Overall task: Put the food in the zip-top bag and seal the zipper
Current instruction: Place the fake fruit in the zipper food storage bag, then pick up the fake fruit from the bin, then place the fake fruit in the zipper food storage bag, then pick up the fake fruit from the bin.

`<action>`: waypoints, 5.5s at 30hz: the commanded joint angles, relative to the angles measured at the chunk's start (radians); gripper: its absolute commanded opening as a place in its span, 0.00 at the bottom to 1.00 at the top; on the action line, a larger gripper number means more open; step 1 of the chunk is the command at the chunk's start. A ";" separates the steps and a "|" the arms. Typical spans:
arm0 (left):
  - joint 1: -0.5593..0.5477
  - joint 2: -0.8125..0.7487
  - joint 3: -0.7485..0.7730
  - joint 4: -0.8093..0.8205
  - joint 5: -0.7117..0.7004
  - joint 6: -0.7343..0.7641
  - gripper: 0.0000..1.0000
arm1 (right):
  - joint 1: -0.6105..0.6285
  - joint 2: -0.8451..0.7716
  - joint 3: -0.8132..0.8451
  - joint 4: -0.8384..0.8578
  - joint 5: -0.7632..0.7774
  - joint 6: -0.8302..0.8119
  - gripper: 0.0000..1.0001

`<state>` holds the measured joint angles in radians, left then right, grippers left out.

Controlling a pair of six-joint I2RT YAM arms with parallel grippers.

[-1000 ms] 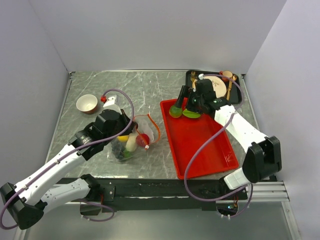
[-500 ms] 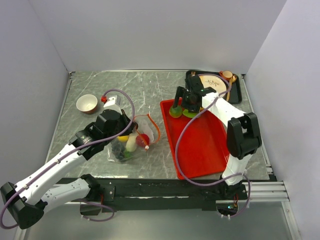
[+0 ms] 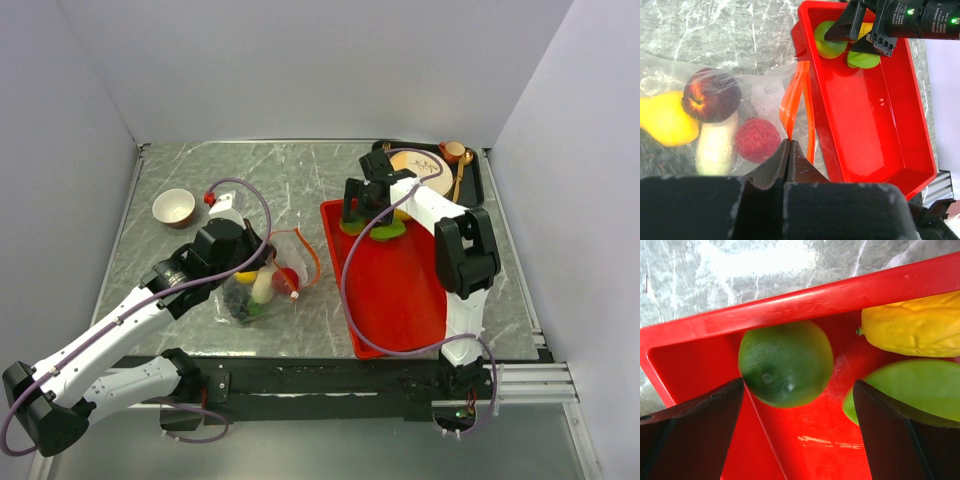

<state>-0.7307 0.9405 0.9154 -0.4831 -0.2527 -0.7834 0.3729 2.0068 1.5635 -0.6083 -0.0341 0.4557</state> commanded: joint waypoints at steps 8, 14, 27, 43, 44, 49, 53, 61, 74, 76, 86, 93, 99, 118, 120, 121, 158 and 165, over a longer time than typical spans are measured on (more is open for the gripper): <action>-0.003 -0.011 0.000 0.021 -0.017 -0.010 0.01 | 0.018 0.033 0.078 -0.007 0.002 -0.055 0.95; -0.004 -0.020 -0.007 0.017 -0.020 -0.013 0.01 | 0.018 0.044 0.066 0.005 -0.012 -0.048 0.94; -0.004 -0.051 -0.026 0.012 -0.022 -0.017 0.01 | 0.018 0.044 0.050 0.033 -0.012 -0.046 0.70; -0.004 -0.065 -0.043 0.012 -0.017 -0.022 0.01 | 0.018 -0.121 -0.094 0.096 -0.046 -0.052 0.41; -0.004 -0.062 -0.039 0.012 -0.016 -0.020 0.01 | 0.018 -0.135 -0.118 0.108 -0.053 -0.054 0.41; -0.003 -0.052 -0.036 0.020 -0.014 -0.019 0.01 | 0.018 -0.218 -0.174 0.122 -0.072 -0.046 0.40; -0.004 -0.042 -0.033 0.024 -0.007 -0.017 0.01 | 0.018 -0.272 -0.215 0.114 -0.087 -0.051 0.40; -0.003 -0.008 -0.016 0.037 0.003 -0.008 0.01 | 0.052 -0.449 -0.304 0.117 -0.168 -0.029 0.41; -0.004 0.011 -0.009 0.046 0.010 -0.005 0.01 | 0.297 -0.539 -0.330 0.183 -0.260 0.081 0.41; -0.004 0.015 -0.007 0.047 0.016 -0.005 0.01 | 0.319 -0.533 -0.324 0.185 -0.259 0.084 0.41; -0.004 -0.002 -0.015 0.043 0.004 -0.014 0.01 | 0.391 -0.451 -0.237 0.150 -0.280 0.051 0.44; -0.003 -0.016 -0.016 0.040 -0.002 -0.017 0.01 | 0.414 -0.384 -0.198 0.160 -0.320 0.038 0.57; -0.004 -0.043 -0.010 0.035 -0.017 -0.014 0.01 | 0.426 -0.364 -0.207 0.208 -0.406 0.023 0.82; -0.003 -0.098 -0.024 0.012 -0.088 -0.036 0.01 | 0.149 -0.571 -0.353 0.116 0.008 0.058 0.93; -0.003 -0.100 -0.024 0.008 -0.094 -0.034 0.01 | 0.103 -0.582 -0.379 0.093 0.080 0.080 0.93; -0.004 -0.098 -0.023 0.003 -0.095 -0.036 0.01 | 0.072 -0.594 -0.394 0.088 0.106 0.087 0.93; -0.004 -0.020 -0.012 0.018 -0.068 -0.033 0.01 | -0.154 -0.232 -0.378 0.274 0.123 0.216 0.85; -0.004 -0.025 -0.021 0.012 -0.069 -0.036 0.01 | -0.154 -0.235 -0.393 0.286 0.105 0.195 0.67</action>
<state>-0.7307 0.9268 0.8719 -0.4908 -0.3191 -0.8165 0.2245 1.7863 1.1526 -0.3588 0.0772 0.6643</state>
